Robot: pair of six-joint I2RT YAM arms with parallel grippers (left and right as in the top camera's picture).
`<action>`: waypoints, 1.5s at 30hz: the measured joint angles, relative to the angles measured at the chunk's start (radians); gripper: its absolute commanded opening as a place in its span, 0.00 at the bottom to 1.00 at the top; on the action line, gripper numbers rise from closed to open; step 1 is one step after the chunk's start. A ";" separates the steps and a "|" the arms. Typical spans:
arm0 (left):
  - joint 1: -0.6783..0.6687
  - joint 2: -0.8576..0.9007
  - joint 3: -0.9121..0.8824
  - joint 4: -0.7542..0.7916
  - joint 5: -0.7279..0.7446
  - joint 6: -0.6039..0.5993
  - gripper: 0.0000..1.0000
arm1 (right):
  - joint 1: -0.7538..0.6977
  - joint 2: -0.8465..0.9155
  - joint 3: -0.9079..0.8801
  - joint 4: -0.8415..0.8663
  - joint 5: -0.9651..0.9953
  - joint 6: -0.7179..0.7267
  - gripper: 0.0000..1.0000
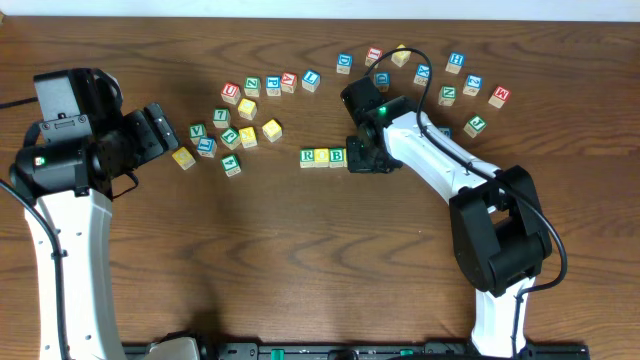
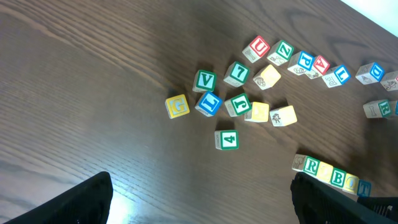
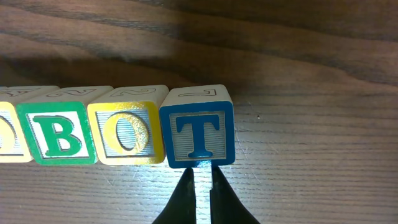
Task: Spell out ROBOT
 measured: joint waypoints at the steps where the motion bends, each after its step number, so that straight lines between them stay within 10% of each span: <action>1: 0.000 0.000 0.000 0.000 0.000 0.000 0.91 | 0.000 0.000 0.000 0.000 0.000 0.000 0.03; 45: 0.000 0.000 0.000 0.035 0.000 -0.016 0.91 | -0.075 -0.044 -0.013 0.227 -0.005 -0.001 0.04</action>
